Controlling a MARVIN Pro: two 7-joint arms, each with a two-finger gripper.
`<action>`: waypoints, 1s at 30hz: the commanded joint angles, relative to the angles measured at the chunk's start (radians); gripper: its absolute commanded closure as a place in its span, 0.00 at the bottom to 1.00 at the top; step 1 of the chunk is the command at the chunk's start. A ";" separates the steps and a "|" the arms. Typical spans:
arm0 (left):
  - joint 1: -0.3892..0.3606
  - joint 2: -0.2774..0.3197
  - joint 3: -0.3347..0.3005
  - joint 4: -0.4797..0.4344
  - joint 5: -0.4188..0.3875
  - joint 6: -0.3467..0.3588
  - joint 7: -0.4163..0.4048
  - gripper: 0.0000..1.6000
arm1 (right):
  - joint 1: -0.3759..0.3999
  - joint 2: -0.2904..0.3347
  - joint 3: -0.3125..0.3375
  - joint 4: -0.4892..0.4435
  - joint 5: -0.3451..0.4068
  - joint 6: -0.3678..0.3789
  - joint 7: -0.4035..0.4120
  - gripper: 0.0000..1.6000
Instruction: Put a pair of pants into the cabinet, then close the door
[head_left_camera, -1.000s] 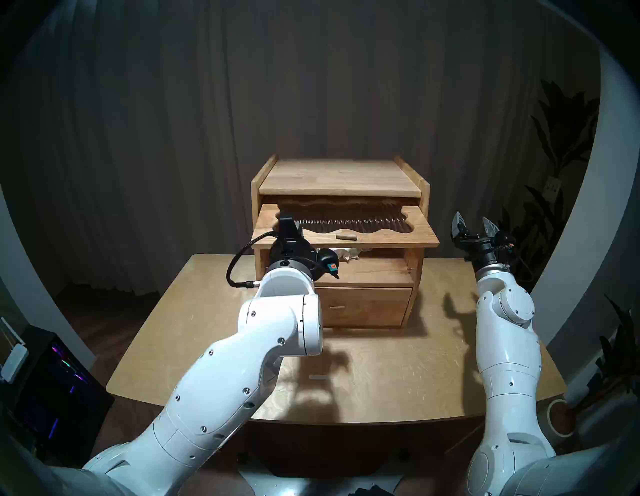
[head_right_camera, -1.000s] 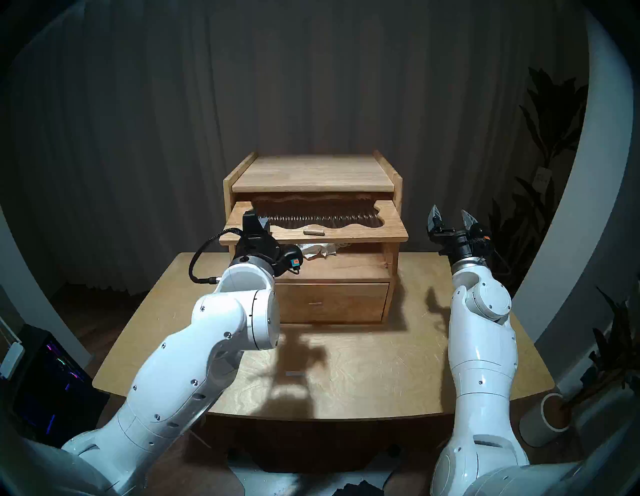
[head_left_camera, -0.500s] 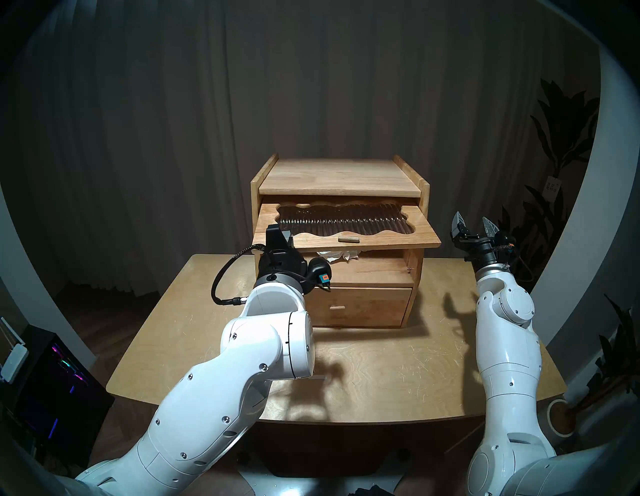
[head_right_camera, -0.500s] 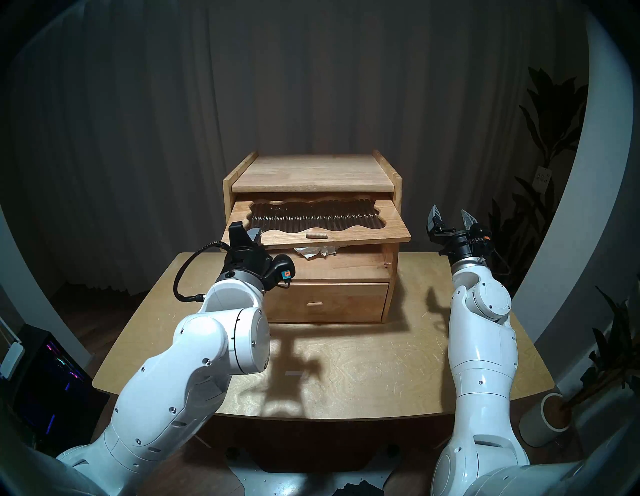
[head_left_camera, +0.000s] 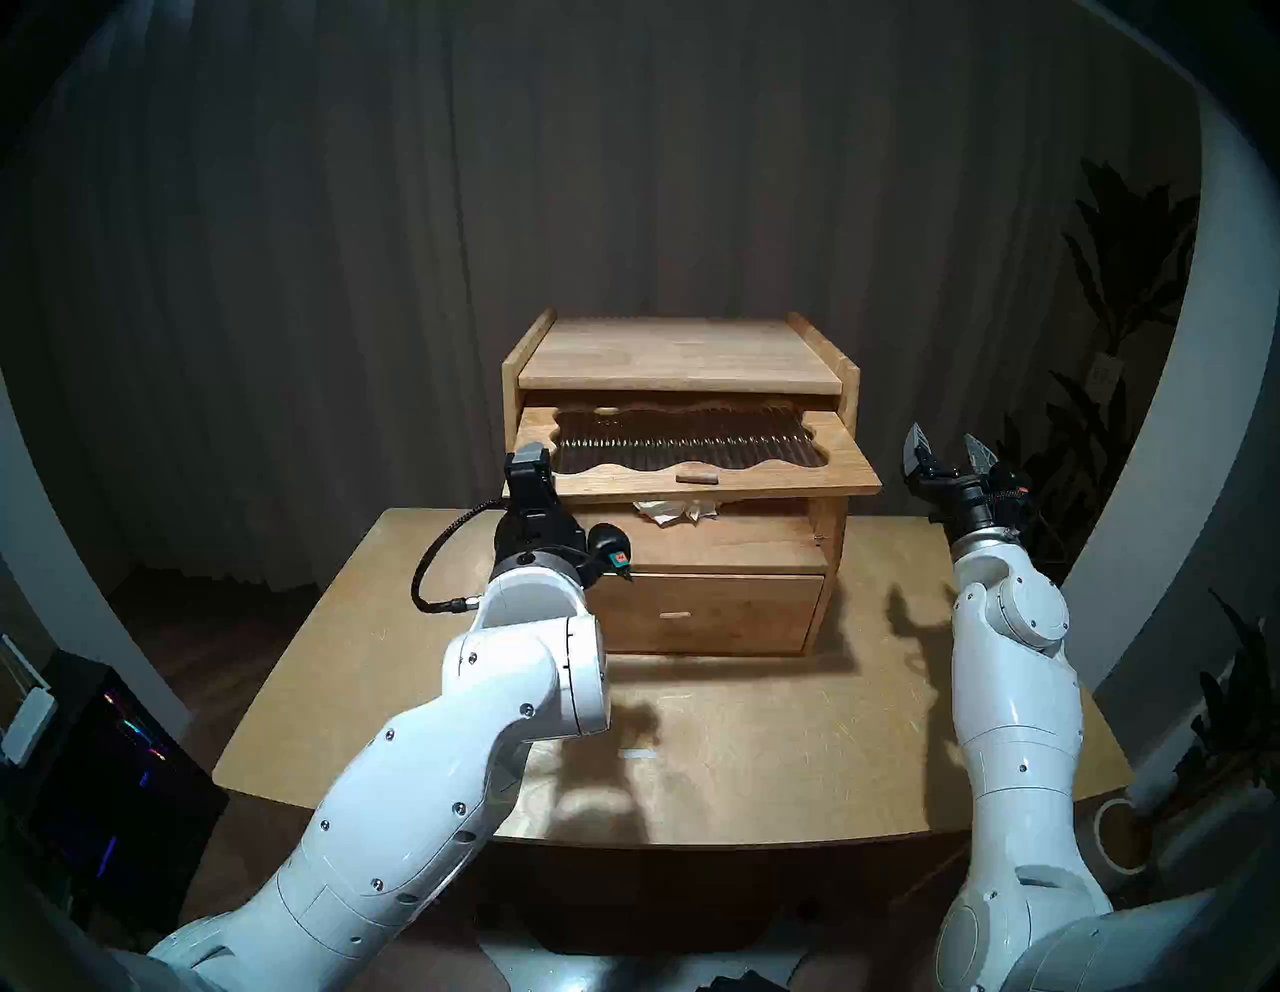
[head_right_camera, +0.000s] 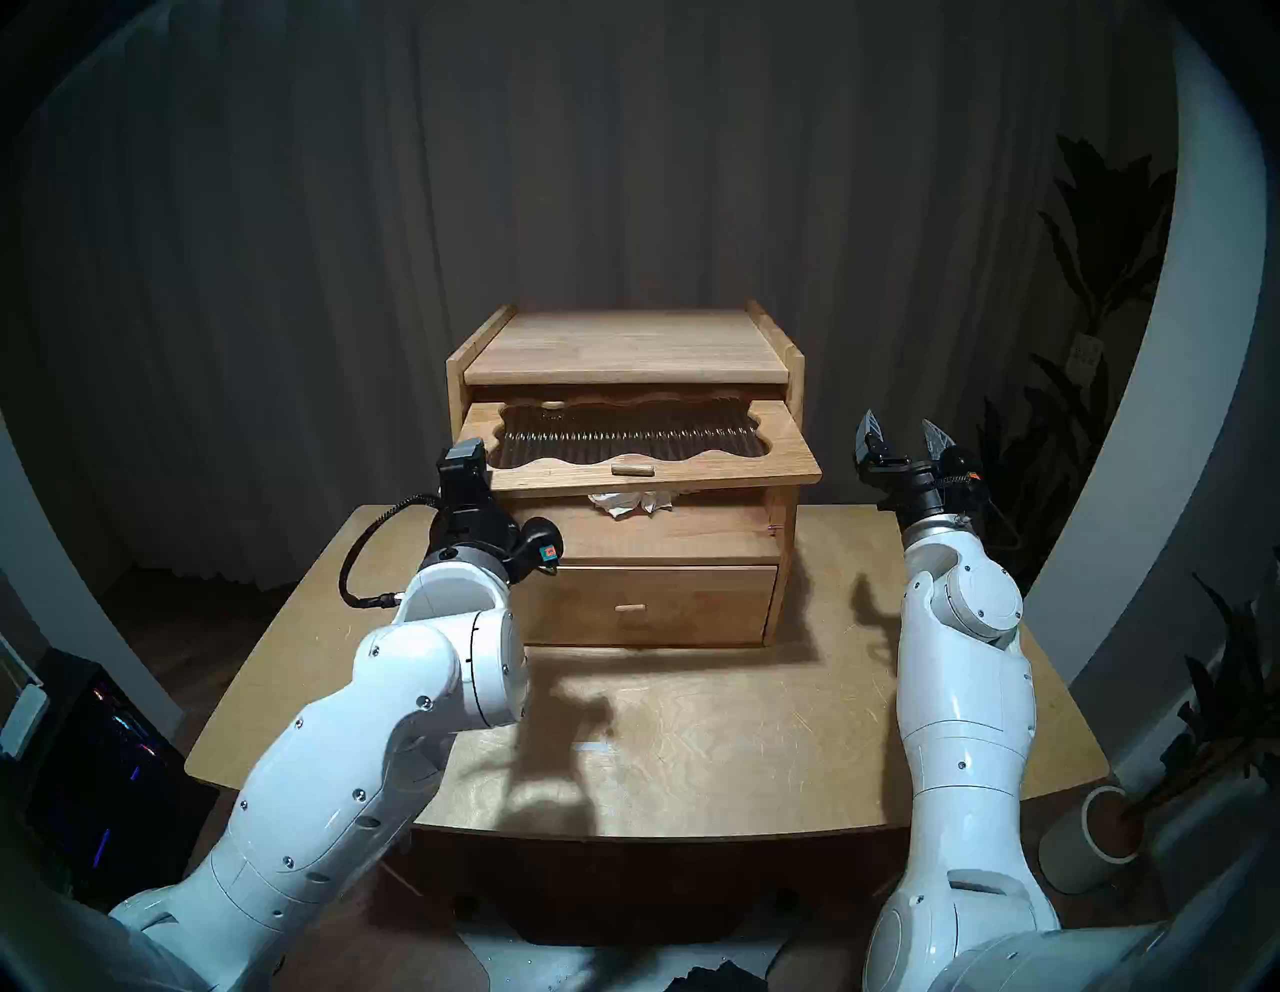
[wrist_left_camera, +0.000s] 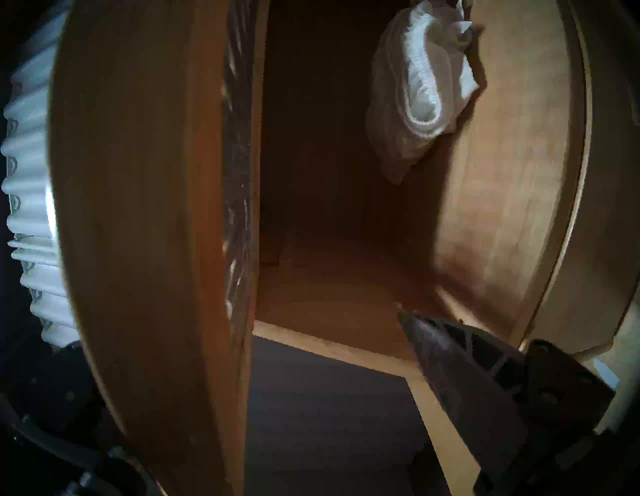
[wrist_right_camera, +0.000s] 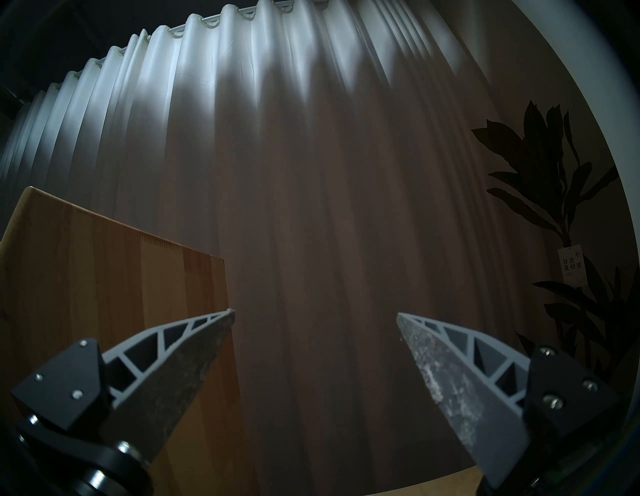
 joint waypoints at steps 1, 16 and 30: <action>-0.067 -0.046 0.041 0.020 0.007 -0.029 -0.005 0.00 | 0.009 0.003 -0.001 -0.022 -0.001 -0.010 0.001 0.00; -0.167 -0.130 0.133 0.061 0.047 -0.063 -0.023 0.00 | 0.008 0.005 -0.003 -0.021 0.001 -0.010 0.000 0.00; -0.109 -0.124 0.128 0.027 0.063 -0.023 -0.020 1.00 | 0.007 0.007 -0.005 -0.022 0.003 -0.012 -0.003 0.00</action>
